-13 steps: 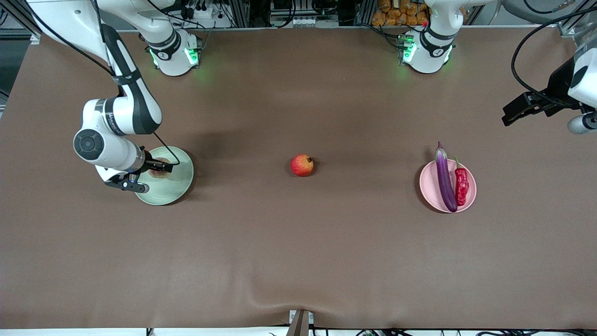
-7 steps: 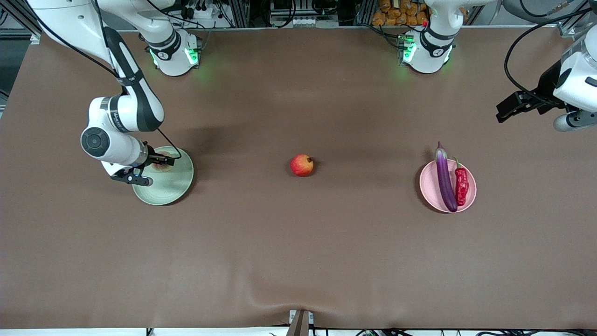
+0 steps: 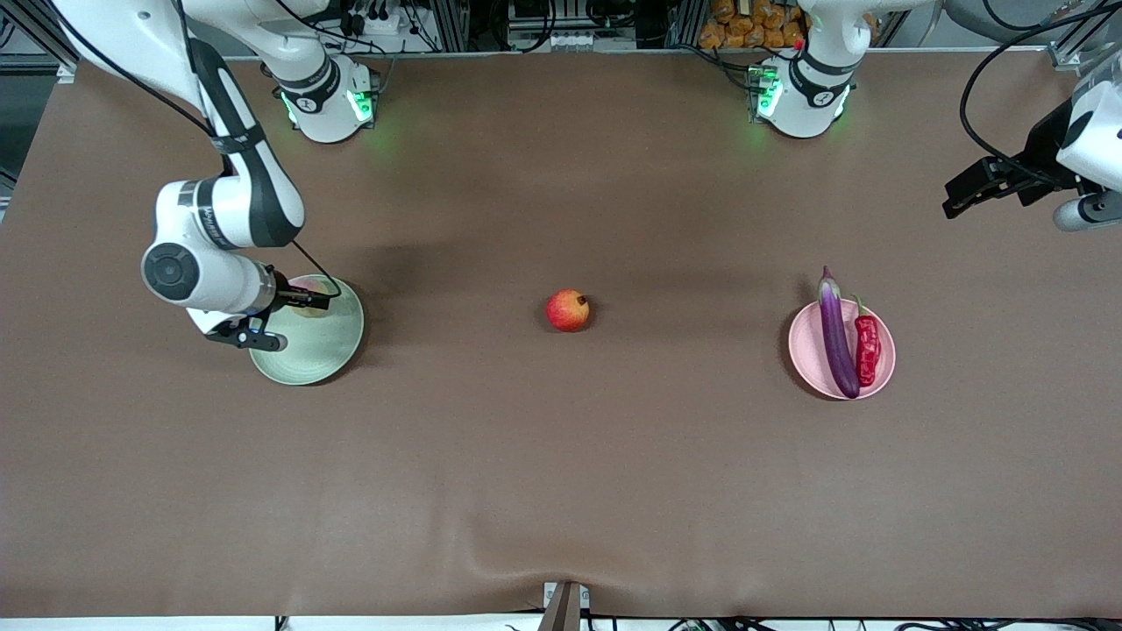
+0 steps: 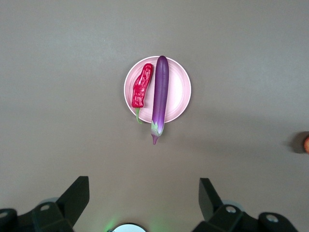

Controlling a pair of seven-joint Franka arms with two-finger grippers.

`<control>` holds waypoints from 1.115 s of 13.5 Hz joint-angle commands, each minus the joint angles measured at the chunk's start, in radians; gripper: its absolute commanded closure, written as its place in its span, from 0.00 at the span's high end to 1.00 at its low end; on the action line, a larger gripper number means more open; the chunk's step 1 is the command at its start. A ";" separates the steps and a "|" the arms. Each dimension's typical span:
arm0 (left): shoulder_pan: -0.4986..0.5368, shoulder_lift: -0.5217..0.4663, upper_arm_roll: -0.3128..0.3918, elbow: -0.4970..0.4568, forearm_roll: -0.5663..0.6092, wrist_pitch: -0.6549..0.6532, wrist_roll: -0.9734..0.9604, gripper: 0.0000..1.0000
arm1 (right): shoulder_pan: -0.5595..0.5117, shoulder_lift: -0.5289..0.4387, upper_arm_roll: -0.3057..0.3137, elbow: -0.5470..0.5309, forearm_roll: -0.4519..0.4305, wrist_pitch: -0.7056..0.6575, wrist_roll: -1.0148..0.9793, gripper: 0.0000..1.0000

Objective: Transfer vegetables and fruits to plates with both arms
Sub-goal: 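Lower the peach onto the green plate and open the right gripper, then move the right gripper to the red apple and grasp it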

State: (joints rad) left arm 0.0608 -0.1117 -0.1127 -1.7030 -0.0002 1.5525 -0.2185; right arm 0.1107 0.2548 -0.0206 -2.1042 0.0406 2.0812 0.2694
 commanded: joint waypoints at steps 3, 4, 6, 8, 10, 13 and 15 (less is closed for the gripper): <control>-0.006 -0.022 0.007 0.005 -0.015 0.004 0.018 1.00 | 0.096 0.035 0.002 0.246 0.256 -0.133 0.127 1.00; -0.006 -0.022 0.005 0.005 -0.015 0.004 0.018 1.00 | 0.130 0.076 0.002 0.307 0.271 -0.133 0.216 1.00; -0.006 -0.020 0.005 0.005 -0.009 0.004 0.018 1.00 | 0.208 0.153 0.004 0.419 0.283 -0.127 0.398 1.00; -0.004 -0.020 0.005 0.005 -0.007 0.000 0.019 1.00 | 0.288 0.231 0.004 0.518 0.330 -0.112 0.558 1.00; -0.004 -0.019 0.005 0.003 -0.007 0.000 0.019 1.00 | 0.334 0.274 0.004 0.544 0.424 -0.022 0.701 1.00; -0.003 -0.016 0.005 0.003 -0.007 0.000 0.018 1.00 | 0.417 0.317 0.002 0.546 0.481 0.094 1.013 1.00; -0.003 -0.005 0.005 0.002 -0.007 0.000 0.018 1.00 | 0.493 0.357 0.002 0.546 0.482 0.201 1.144 1.00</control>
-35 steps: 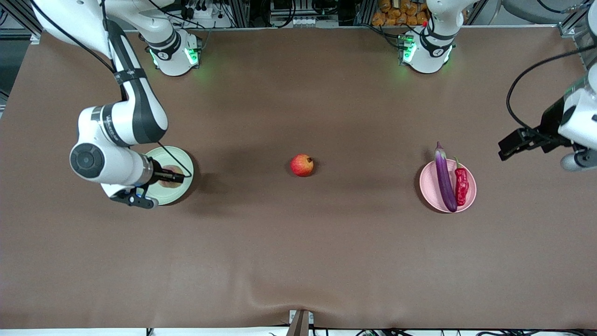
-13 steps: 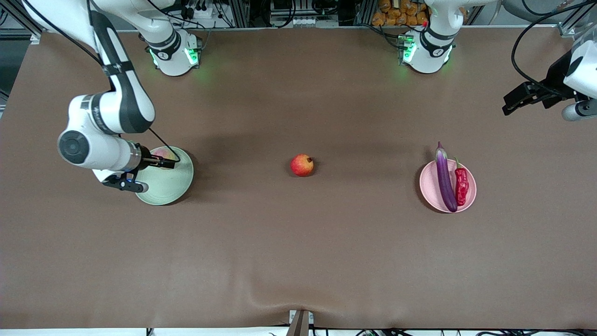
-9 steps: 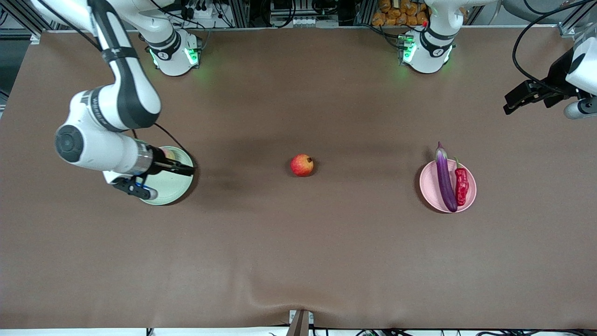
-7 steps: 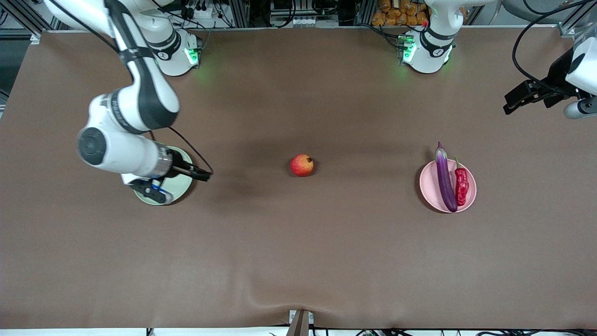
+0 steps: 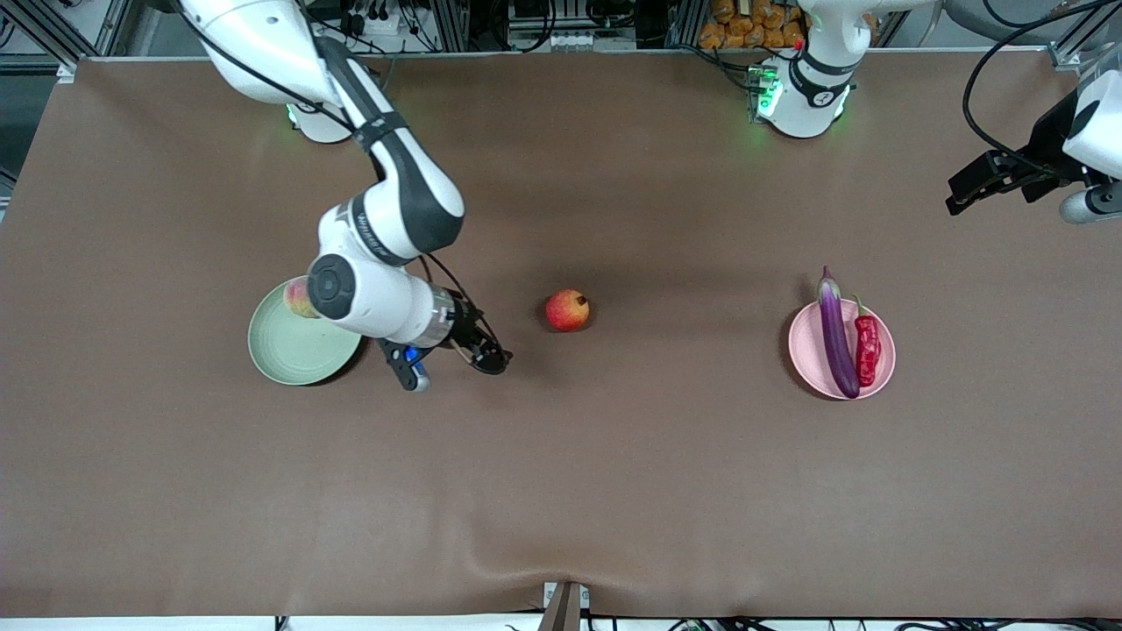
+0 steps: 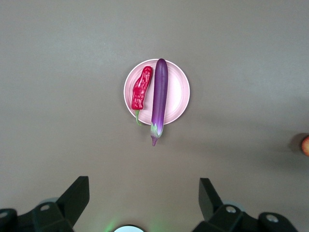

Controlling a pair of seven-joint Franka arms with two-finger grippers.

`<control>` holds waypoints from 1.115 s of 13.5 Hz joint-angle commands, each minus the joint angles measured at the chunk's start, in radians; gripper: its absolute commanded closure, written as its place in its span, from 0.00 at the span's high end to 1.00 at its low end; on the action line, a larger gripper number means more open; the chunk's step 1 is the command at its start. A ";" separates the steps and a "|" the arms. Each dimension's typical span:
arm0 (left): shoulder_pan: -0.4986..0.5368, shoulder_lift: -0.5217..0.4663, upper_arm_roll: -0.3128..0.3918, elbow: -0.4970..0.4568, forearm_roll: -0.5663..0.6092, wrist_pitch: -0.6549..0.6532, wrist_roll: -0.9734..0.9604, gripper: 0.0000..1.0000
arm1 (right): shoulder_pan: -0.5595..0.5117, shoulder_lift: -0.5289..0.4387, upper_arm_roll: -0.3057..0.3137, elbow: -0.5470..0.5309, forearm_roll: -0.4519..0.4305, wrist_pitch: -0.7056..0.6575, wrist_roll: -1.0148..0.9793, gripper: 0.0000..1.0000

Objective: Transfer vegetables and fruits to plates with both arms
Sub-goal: 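Move the right gripper to the red apple and grasp it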

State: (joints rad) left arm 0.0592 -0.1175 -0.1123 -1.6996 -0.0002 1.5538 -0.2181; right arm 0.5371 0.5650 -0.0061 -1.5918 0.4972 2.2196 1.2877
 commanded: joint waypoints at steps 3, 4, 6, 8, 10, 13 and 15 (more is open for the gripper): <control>-0.001 -0.001 0.005 0.000 -0.007 -0.018 0.017 1.00 | 0.113 0.075 -0.012 0.024 0.023 0.094 0.237 1.00; 0.001 -0.001 0.005 0.000 -0.007 -0.018 0.017 1.00 | 0.142 0.085 -0.014 0.023 0.023 0.095 0.264 1.00; 0.001 -0.002 0.008 -0.002 -0.007 -0.018 0.019 1.00 | 0.156 0.088 -0.015 0.015 0.014 0.086 0.309 1.00; 0.002 -0.002 0.010 -0.002 -0.007 -0.018 0.019 1.00 | 0.164 0.088 -0.015 -0.011 0.003 0.080 0.309 1.00; 0.002 -0.002 0.011 -0.003 -0.007 -0.018 0.019 1.00 | 0.184 0.107 -0.015 -0.013 -0.005 0.089 0.312 1.00; 0.002 -0.002 0.011 -0.006 -0.007 -0.020 0.019 1.00 | 0.205 0.136 -0.017 -0.007 -0.005 0.116 0.314 1.00; 0.004 -0.002 0.011 -0.006 -0.007 -0.024 0.019 1.00 | 0.222 0.154 -0.017 -0.007 -0.005 0.146 0.314 1.00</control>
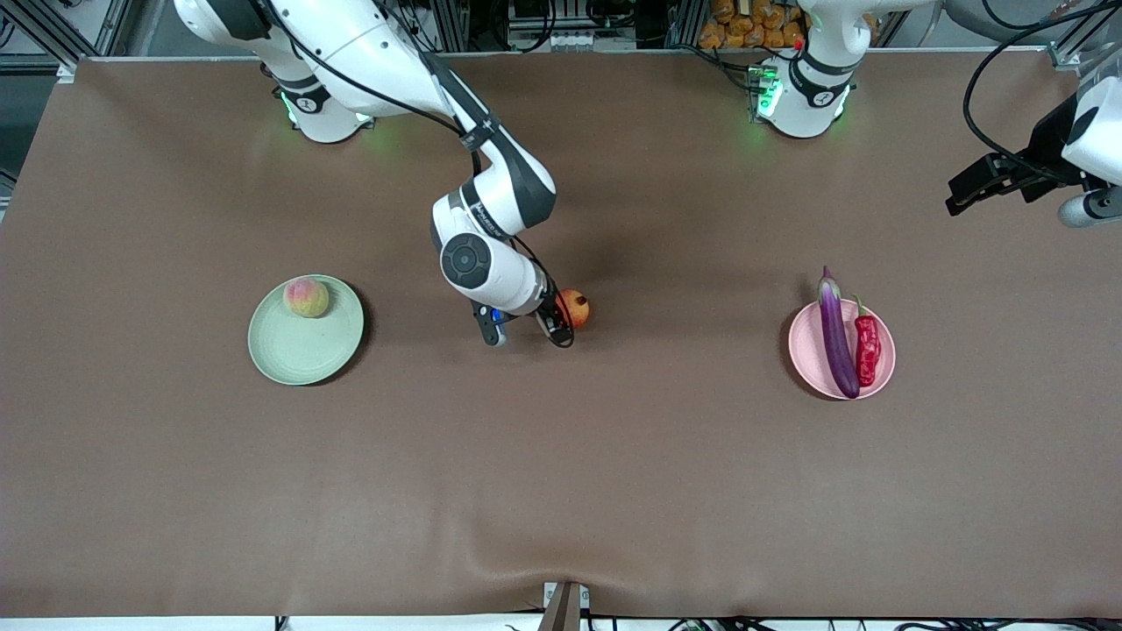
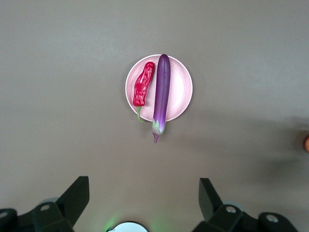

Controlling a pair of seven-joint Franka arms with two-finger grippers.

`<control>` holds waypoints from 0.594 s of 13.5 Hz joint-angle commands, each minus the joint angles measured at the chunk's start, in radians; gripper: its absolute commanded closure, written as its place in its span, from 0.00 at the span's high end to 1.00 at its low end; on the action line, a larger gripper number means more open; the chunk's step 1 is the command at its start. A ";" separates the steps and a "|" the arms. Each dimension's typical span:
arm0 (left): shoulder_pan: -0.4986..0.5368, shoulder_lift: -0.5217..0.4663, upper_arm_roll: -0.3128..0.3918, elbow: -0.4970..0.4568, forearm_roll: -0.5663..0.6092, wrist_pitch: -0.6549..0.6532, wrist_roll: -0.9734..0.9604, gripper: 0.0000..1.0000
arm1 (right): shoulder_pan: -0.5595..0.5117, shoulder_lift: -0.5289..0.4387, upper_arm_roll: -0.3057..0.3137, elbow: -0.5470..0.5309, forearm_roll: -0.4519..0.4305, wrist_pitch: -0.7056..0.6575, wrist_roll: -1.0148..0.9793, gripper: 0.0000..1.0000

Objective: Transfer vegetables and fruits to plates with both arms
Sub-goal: 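Move the right gripper to the red apple and grasp it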

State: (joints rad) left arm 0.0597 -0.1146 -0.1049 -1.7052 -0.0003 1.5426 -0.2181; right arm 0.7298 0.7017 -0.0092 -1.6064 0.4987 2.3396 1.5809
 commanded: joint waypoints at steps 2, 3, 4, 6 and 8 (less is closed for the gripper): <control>0.008 -0.005 0.004 -0.001 -0.007 -0.013 0.019 1.00 | 0.049 0.028 -0.017 0.008 -0.020 0.049 0.019 1.00; 0.009 -0.005 0.004 -0.001 -0.007 -0.015 0.019 1.00 | 0.049 0.030 -0.017 0.008 -0.055 0.049 0.013 1.00; 0.009 -0.005 0.004 -0.002 -0.007 -0.015 0.019 1.00 | 0.048 0.032 -0.015 0.010 -0.098 0.049 0.008 1.00; 0.012 -0.007 0.004 -0.002 -0.007 -0.015 0.019 1.00 | 0.049 0.044 -0.015 0.011 -0.121 0.049 0.010 0.73; 0.012 -0.007 0.004 -0.002 -0.007 -0.019 0.019 1.00 | 0.036 0.038 -0.015 0.025 -0.121 0.040 0.013 0.00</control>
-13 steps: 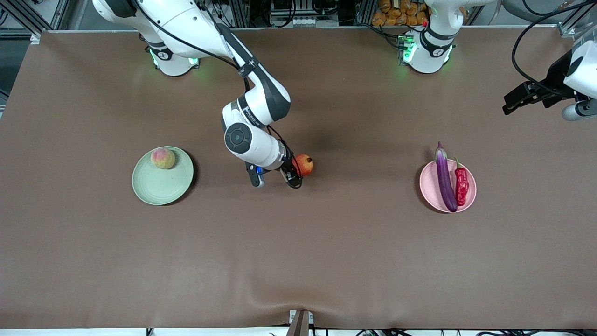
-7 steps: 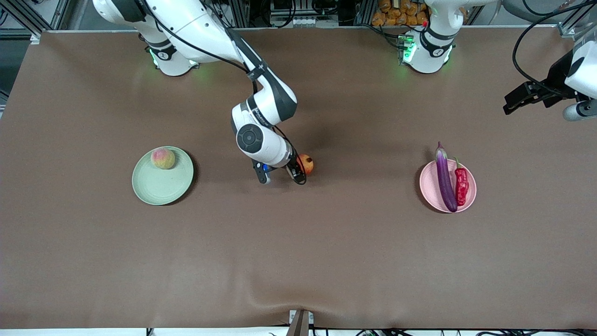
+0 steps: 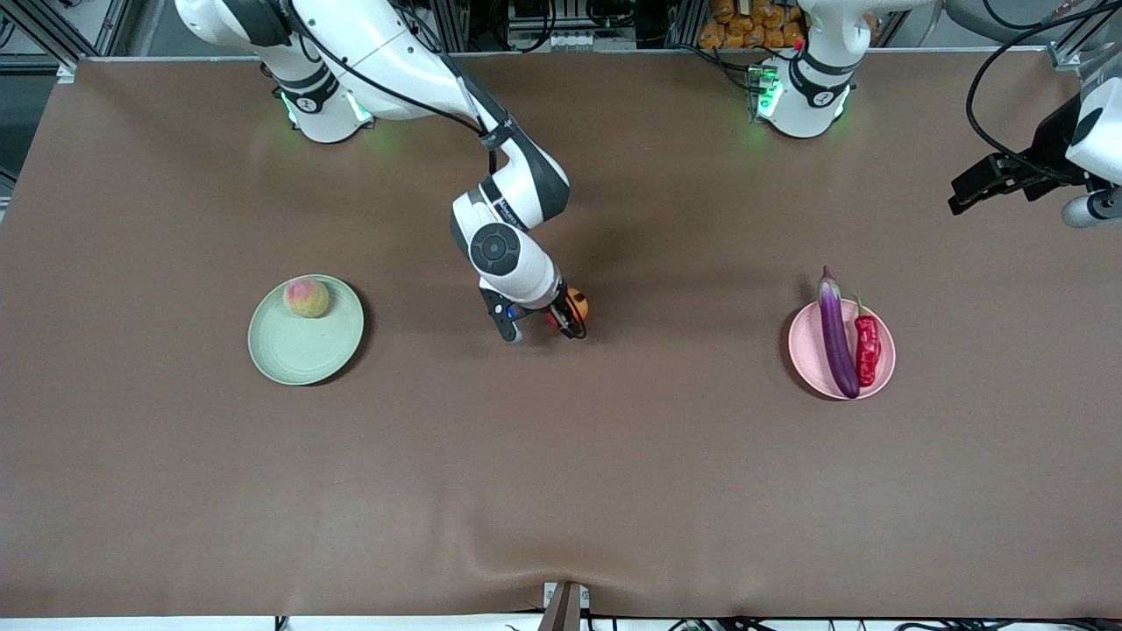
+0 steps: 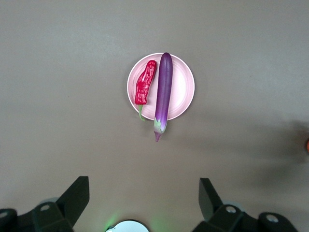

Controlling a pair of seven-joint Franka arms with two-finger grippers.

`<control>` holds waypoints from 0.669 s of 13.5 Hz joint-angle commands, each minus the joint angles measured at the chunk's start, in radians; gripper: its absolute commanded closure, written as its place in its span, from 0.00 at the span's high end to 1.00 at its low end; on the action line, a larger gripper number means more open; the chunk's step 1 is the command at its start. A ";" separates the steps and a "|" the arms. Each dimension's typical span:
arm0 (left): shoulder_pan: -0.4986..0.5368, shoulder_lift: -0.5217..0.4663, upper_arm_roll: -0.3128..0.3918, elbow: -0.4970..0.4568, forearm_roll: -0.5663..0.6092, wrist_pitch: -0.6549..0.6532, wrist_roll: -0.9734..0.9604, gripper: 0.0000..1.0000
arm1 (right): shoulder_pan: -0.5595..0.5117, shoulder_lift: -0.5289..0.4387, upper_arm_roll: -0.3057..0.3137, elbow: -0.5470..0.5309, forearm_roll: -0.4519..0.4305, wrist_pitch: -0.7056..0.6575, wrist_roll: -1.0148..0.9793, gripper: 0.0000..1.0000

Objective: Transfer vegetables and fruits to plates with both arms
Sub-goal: 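Move the right gripper to the red apple and grasp it, then lift the apple and carry it to the green plate with the right gripper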

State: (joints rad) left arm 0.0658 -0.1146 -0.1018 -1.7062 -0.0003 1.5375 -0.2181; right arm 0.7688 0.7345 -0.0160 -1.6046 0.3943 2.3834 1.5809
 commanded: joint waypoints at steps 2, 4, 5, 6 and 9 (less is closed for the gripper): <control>0.006 -0.010 -0.001 -0.001 -0.007 -0.016 0.019 1.00 | -0.037 -0.004 -0.010 0.046 -0.017 -0.033 0.004 0.00; 0.006 -0.011 -0.001 0.000 -0.007 -0.016 0.019 1.00 | -0.097 -0.012 -0.012 0.113 -0.026 -0.190 -0.053 0.00; 0.006 -0.011 -0.001 0.000 -0.007 -0.016 0.019 1.00 | -0.135 -0.032 -0.012 0.139 -0.047 -0.302 -0.129 0.00; 0.006 -0.011 0.001 0.000 -0.007 -0.016 0.019 1.00 | -0.176 -0.058 -0.012 0.141 -0.064 -0.390 -0.219 0.00; 0.006 -0.013 -0.001 0.003 -0.009 -0.016 0.019 1.00 | -0.301 -0.119 -0.013 0.117 -0.129 -0.492 -0.431 0.00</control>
State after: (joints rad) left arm 0.0660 -0.1146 -0.1017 -1.7057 -0.0002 1.5334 -0.2181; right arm 0.5434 0.6697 -0.0486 -1.4554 0.3159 1.9526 1.2668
